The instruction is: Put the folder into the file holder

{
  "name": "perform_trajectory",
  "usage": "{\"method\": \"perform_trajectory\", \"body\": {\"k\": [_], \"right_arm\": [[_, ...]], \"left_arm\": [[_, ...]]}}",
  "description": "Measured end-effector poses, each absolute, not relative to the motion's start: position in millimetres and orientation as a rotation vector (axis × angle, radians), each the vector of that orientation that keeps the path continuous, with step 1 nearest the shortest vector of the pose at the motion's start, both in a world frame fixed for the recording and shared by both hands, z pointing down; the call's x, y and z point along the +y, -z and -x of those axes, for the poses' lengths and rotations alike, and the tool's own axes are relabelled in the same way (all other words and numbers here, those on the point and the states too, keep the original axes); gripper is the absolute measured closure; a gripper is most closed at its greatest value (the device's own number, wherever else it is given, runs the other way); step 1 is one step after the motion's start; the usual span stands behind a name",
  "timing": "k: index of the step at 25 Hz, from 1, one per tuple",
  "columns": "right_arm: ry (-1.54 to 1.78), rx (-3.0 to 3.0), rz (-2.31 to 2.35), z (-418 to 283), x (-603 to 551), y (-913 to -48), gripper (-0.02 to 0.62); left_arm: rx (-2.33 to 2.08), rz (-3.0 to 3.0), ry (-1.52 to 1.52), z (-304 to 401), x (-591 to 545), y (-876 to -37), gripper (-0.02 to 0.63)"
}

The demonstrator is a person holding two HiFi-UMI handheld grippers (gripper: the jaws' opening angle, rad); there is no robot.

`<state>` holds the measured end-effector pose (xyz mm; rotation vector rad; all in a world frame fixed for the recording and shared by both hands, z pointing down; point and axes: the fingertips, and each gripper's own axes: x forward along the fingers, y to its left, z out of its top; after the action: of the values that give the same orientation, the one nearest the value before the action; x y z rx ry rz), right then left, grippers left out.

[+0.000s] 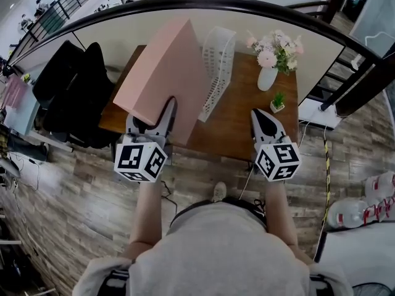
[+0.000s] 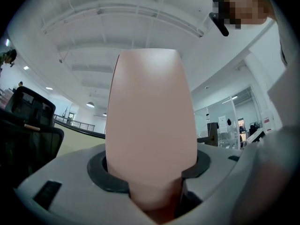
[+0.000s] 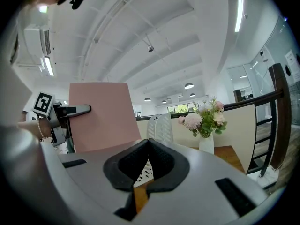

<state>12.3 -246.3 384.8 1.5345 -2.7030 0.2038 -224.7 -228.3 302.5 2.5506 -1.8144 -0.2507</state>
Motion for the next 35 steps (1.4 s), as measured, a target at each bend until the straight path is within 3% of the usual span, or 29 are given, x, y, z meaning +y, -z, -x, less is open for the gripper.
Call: {"method": "perform_trajectory", "body": {"k": [35], "right_arm": [[-0.252, -2.698, -1.527, -43.7, -291.6, -401.2, 0.586]], "left_arm": [[-1.810, -2.600, 0.185, 196.8, -286.8, -308.9, 0.313]]}}
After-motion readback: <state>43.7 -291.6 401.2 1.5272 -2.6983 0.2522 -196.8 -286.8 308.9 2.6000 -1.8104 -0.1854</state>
